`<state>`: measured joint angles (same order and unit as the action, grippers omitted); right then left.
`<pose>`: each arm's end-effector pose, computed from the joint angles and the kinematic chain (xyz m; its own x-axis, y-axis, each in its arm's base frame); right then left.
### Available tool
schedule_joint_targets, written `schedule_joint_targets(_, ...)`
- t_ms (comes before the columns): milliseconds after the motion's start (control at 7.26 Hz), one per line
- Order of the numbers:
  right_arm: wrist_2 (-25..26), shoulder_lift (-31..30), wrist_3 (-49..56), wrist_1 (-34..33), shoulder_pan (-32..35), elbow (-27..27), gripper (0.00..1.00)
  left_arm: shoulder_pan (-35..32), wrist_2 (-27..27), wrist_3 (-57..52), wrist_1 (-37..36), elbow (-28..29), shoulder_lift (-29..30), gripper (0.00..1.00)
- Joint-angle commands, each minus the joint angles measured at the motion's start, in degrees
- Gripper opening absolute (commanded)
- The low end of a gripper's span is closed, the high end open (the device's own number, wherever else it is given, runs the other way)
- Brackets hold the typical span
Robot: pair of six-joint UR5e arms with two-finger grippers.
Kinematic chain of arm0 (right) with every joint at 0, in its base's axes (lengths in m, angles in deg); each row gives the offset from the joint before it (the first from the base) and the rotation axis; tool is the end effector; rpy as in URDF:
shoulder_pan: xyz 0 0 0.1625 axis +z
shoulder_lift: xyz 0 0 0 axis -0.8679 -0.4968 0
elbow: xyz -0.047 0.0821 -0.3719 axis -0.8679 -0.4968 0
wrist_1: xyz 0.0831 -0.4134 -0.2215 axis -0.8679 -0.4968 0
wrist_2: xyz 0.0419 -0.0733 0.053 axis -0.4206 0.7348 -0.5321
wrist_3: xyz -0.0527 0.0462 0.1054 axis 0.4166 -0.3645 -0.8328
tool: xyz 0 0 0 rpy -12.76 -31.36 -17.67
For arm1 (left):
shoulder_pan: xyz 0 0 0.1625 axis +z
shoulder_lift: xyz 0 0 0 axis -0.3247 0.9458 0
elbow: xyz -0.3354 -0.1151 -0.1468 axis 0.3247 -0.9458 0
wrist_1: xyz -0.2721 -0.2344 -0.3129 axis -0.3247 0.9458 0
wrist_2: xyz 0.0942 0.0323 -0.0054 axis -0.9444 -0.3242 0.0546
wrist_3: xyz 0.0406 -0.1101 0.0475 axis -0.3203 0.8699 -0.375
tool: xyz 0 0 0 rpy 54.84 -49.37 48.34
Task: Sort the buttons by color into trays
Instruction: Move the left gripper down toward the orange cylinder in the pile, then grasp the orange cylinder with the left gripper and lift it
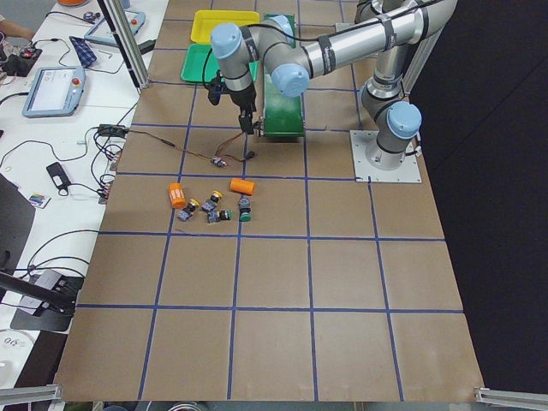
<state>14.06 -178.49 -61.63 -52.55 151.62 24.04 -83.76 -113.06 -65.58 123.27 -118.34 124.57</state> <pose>0.1364 -0.4564 0.4294 -0.9920 0.1012 0.0749 0.1072 0.9910 0.0805 0.1319 -0.5886 0.2424 -0.9862 0.1472 0.0759 0.1569 0.9771 0.1439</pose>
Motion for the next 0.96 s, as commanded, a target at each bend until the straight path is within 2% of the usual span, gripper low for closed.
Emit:
schedule_joint_targets(0, 1.35, -0.41, -0.08, -0.04, 0.00, 1.11, 1.00, 3.72, -0.14, -11.68, -17.72, -4.75, 6.08, 1.00)
schedule_joint_targets(551, 1.53, -0.51, -0.16, 0.05, 0.00, 1.20, 1.00, 3.90, 0.56, -13.38, -21.39, -6.15, 13.72, 1.00)
schedule_joint_targets(689, 1.53, -0.42, -0.16, 0.05, 0.00, 1.20, 1.00, 3.73, 0.21, -13.73, -24.36, -6.50, 14.79, 1.00)
schedule_joint_targets(826, 1.53, -0.51, -0.51, -0.04, 0.00, 1.20, 1.00, 3.64, 0.47, -14.43, -24.65, -7.12, 15.33, 0.78)
